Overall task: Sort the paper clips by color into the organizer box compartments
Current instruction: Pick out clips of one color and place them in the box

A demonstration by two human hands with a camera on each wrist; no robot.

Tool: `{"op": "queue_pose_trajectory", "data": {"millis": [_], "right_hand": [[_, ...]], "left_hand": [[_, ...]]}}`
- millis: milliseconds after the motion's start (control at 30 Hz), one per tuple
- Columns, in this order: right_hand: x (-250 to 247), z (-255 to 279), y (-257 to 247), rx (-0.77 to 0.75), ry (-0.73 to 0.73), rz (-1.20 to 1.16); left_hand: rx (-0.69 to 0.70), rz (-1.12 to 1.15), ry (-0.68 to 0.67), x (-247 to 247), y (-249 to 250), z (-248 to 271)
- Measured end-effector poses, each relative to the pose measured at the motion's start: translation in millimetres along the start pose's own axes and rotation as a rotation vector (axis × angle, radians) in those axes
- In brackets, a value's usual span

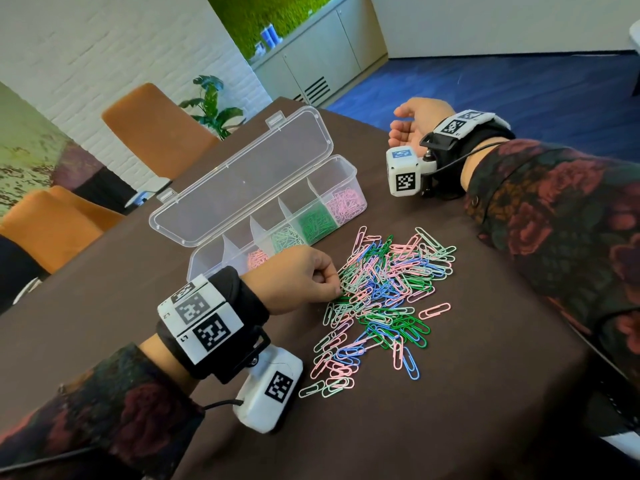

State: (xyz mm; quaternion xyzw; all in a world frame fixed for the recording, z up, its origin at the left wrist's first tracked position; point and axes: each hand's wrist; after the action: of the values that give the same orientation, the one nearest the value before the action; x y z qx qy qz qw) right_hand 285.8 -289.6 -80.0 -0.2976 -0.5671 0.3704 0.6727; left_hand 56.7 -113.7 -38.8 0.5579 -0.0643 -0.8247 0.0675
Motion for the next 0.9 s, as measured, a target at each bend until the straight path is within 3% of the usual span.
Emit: {"op": "queue_pose_trajectory", "data": {"millis": [300,433,567,667,767,900], "right_hand": [[0,-1,0,0.016,-0.004,0.000],[0,-2,0,0.015,-0.005,-0.002],[0,-2,0,0.015,0.002,0.008],[-1,-2,0,0.016,0.002,0.012],[0,-2,0,0.009,0.003,0.009],[0,-2,-1,0.002,0.009,0.009]], "left_hand": [[-0.046,0.316,-0.043,-10,-22,5],[-0.036,0.858,-0.155,-10,-29,7],[0.138,1.491,-0.303,-10,-34,1],[0.205,1.781,-0.327,-8,-36,-5],[0.176,1.734,-0.326,-4,-32,-9],[0.004,1.107,-0.118,-3,-16,-13]]}}
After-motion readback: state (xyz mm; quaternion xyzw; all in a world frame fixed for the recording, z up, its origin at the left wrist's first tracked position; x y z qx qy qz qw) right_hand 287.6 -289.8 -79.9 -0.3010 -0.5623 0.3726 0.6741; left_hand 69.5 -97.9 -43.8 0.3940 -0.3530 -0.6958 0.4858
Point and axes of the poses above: each hand's wrist, its own z-axis away from the middle knuckle, its own x-axis out of the palm, y = z × x, and after that the axes turned 7 degrees about -x, right-handed
